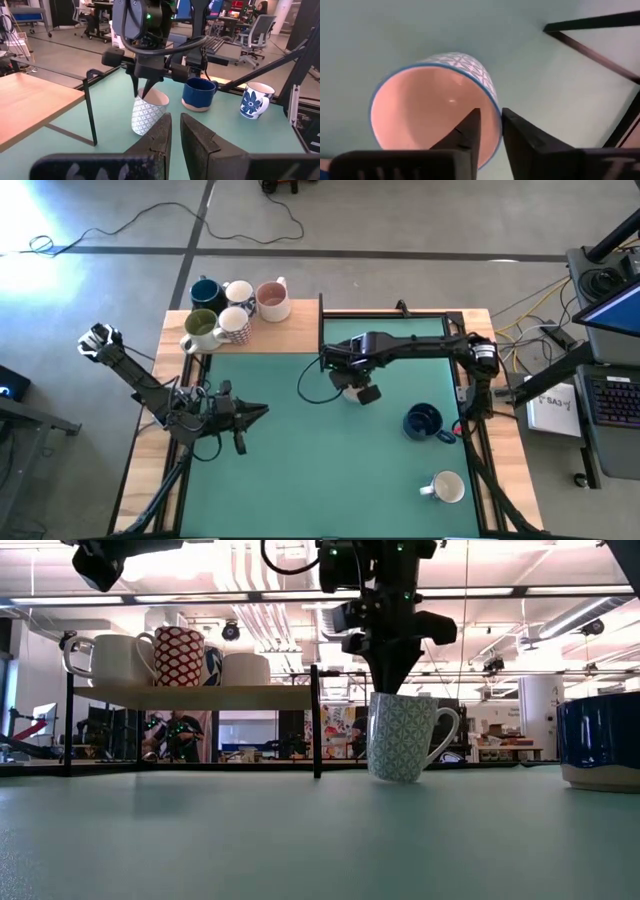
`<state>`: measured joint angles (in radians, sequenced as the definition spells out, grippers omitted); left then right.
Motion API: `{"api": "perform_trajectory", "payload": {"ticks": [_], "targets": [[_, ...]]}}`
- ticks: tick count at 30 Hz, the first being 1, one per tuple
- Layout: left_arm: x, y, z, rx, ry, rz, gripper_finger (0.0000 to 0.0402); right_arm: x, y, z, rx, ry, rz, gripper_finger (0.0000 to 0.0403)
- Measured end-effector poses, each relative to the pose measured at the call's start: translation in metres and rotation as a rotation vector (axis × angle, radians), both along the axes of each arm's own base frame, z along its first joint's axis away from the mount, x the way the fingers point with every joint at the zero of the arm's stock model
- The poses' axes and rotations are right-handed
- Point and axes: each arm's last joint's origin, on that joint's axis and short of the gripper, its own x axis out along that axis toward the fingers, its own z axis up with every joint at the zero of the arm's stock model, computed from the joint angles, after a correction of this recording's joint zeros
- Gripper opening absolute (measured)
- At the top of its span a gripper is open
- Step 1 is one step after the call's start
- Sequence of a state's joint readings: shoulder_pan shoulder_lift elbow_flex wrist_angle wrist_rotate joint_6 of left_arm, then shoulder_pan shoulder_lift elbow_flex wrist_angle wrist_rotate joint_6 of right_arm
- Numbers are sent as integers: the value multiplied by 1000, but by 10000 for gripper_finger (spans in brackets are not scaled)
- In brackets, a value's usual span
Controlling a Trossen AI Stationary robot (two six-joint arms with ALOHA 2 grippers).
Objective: Place coffee mugs
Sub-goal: Put the white gray patterned mug on the shelf
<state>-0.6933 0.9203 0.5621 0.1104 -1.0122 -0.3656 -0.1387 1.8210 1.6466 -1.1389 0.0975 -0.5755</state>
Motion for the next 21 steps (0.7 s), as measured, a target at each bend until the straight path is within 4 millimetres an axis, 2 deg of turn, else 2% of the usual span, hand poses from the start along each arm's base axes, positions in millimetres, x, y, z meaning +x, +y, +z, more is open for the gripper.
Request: {"api": "perform_trajectory", "payload": {"ticks": [4, 11, 16, 21], "targets": [[0, 0, 0, 0, 0, 0, 22, 0, 0, 1, -9, -6, -22, 97], [0, 0, 0, 1, 2, 0, 22, 0, 0, 12, 20, -50, -231, 117], [0, 0, -1, 8, 11, 0, 22, -7, -4, 21, 60, -62, -468, 118], [0, 0, -2, 11, 14, 0, 22, -20, -23, 23, 92, -76, -748, 118]]}}
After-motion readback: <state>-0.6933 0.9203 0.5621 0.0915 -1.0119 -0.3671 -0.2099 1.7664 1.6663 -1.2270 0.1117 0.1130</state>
